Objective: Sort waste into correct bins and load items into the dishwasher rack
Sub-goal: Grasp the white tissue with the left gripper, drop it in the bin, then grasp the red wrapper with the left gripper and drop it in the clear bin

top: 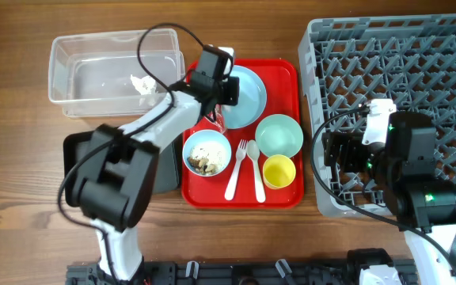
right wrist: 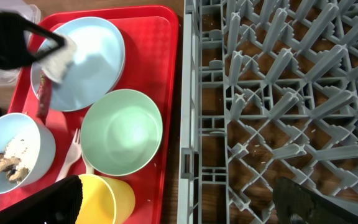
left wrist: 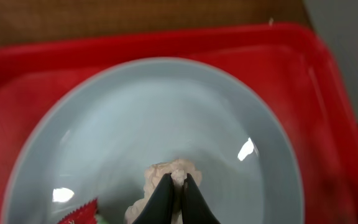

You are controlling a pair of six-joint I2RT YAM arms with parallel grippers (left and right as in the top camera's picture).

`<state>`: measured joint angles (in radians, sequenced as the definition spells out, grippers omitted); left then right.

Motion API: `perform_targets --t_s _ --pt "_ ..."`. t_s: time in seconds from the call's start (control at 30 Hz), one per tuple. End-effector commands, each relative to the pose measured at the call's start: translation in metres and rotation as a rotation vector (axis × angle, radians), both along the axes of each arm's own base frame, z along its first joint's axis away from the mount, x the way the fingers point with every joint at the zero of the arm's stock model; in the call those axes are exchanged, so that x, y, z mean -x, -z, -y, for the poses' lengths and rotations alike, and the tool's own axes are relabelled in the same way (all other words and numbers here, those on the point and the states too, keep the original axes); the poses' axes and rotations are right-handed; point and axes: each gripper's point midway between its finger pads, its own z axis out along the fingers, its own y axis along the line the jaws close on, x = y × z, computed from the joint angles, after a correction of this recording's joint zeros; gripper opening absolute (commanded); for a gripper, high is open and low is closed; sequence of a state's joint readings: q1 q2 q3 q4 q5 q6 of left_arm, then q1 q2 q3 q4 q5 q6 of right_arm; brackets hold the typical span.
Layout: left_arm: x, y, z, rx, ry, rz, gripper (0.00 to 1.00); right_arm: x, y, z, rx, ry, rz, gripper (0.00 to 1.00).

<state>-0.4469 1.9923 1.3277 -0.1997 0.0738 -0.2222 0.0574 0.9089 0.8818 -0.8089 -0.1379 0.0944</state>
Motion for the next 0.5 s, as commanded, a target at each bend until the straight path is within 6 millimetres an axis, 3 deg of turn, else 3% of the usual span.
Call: perform_targets --t_s 0.0,0.07,0.1,0.2,0.23,0.27,0.3,0.33,0.37,0.47 --pt "-0.024 -0.111 -0.051 0.027 -0.142 0.231 0.04 -0.002 -0.011 -0.003 -0.025 0.001 0.020 1.00" --pt "-0.027 -0.142 -0.101 0.025 -0.241 0.271 0.04 -0.002 -0.010 -0.003 -0.025 0.000 0.018 1.00" --pt "-0.027 -0.143 -0.120 0.014 -0.278 0.258 0.04 -0.002 -0.010 -0.003 -0.025 0.001 0.018 1.00" --pt "-0.020 -0.116 -0.185 -0.042 -0.400 0.135 0.05 -0.002 -0.010 -0.003 -0.025 0.001 0.018 1.00" --pt "-0.017 -0.105 -0.201 -0.056 -0.431 0.095 0.10 -0.002 -0.010 -0.003 -0.024 0.001 0.018 1.00" --pt "-0.015 -0.100 -0.208 -0.062 -0.445 0.075 0.28 -0.002 -0.010 -0.003 -0.024 0.001 0.019 1.00" --pt "-0.014 -0.097 -0.210 -0.065 -0.449 0.067 0.38 -0.002 -0.010 -0.003 -0.025 0.001 0.018 1.00" --pt "-0.014 -0.097 -0.206 -0.053 -0.435 0.061 0.54 -0.002 -0.010 -0.003 -0.025 0.001 0.017 1.00" --pt "-0.013 -0.097 -0.198 -0.034 -0.410 0.058 0.56 -0.002 -0.010 -0.003 -0.025 0.000 0.018 1.00" --pt "0.001 -0.093 -0.136 0.047 -0.319 -0.003 0.59 -0.002 -0.010 -0.003 -0.025 0.001 0.017 1.00"
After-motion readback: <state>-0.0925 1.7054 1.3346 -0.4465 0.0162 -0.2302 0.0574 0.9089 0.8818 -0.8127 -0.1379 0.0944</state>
